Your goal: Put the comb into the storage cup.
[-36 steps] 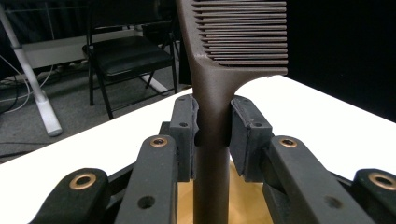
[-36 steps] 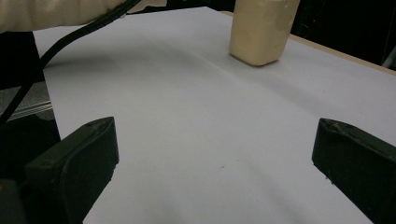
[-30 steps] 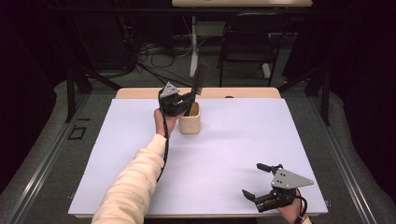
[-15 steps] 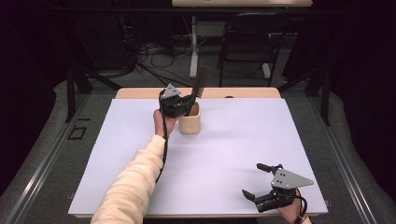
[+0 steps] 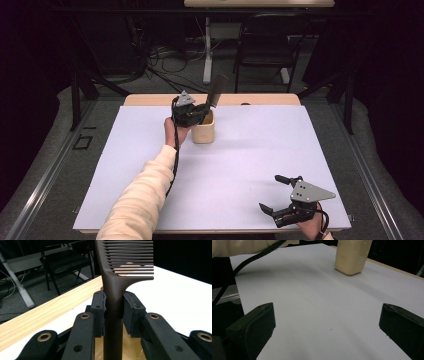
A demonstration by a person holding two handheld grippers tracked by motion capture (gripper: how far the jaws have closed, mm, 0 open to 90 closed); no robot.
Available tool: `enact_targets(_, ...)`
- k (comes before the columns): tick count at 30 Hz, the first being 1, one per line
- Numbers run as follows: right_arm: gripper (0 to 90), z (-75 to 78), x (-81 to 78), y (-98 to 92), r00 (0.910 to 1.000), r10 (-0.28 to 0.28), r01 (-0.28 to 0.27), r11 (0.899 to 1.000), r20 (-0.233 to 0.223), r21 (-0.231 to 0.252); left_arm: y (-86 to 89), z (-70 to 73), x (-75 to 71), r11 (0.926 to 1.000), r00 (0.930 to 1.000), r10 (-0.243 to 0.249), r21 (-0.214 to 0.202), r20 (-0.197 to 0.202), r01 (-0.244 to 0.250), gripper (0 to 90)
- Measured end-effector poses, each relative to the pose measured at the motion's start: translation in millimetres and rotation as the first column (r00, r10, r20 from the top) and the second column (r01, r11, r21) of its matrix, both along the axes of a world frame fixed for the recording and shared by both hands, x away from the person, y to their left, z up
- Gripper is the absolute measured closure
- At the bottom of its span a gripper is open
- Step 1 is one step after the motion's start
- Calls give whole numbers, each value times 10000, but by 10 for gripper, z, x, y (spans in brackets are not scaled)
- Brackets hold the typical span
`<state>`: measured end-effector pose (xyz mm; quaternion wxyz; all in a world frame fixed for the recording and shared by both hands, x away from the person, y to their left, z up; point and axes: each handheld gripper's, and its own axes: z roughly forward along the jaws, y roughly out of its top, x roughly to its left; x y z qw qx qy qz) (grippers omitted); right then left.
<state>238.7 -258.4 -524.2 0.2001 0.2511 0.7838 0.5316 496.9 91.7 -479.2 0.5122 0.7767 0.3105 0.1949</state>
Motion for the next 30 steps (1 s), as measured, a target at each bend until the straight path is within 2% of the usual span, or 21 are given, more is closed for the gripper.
enact_targets(12, 0, 2, 0, -3, 10000, 9, -9, 10000, -17, -17, -25, -1, 1, 9995, 9998, -191, 263, 65, 189, 722)
enact_targets(16, 0, 1, -3, 1, 10000, 28, -28, 10000, 11, 3, 5, 12, -2, 9997, 9996, -250, 34, 104, 250, 722)
enact_targets(20, 0, 0, -2, 2, 10000, 30, -30, 10000, -13, 2, 23, 7, -1, 9995, 9995, -296, 90, 79, 296, 722)
enact_targets(30, 0, -1, -1, 4, 10000, 21, -21, 10000, -27, -9, 12, -22, 10, 9978, 9991, -422, 501, -68, 425, 722)
